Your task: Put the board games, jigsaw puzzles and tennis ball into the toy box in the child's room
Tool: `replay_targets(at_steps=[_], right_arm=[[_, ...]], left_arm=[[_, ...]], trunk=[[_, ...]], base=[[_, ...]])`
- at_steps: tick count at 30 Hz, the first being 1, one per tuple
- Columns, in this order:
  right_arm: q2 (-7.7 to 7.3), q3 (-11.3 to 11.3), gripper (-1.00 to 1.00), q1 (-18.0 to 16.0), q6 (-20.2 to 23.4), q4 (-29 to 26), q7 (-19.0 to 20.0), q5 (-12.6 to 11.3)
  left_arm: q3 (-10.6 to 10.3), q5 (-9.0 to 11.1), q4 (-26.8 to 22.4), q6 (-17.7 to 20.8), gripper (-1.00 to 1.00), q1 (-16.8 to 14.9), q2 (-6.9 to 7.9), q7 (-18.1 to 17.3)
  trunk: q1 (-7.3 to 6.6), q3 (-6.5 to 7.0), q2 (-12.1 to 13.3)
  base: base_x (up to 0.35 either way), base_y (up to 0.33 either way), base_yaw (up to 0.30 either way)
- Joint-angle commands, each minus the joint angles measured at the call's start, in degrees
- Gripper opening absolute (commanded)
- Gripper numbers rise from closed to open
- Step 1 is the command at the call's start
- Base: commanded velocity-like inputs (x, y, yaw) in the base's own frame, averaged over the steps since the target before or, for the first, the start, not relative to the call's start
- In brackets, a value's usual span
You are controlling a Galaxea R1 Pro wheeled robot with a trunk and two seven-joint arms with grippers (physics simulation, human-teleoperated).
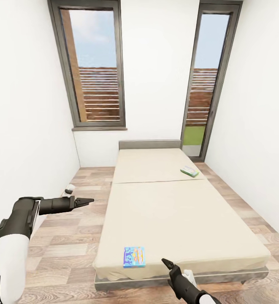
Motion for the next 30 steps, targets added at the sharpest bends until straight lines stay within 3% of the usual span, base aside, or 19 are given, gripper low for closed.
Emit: replay_targets(at_steps=[1,23,30], right_arm=[[-0.01,0.10,1.00,-0.03,0.17,0.01,-0.09,-0.84],[0.01,0.08,1.00,-0.05,-0.19,-0.15,-0.28,-1.57],[0.12,0.07,1.00,-0.12,-0.08,-0.64,-0.28,-1.68]], left_arm=[[0.16,-0.60,-0.06,0.62,1.00,-0.06,-0.04,-0.50],[-0.43,-0.59,-0.04,0.83,1.00,-0.06,-0.12,-0.50],[-0.60,-0.42,-0.11,2.43,1.00,-0.06,0.16,-0.50]], trunk=[[0.00,-0.06,-0.04],[4.39,-3.66,-8.06],[5.93,-4.91,-10.87]], base=[[0.000,0.000,0.000],[0.000,0.000,0.000],[0.000,0.000,0.000]])
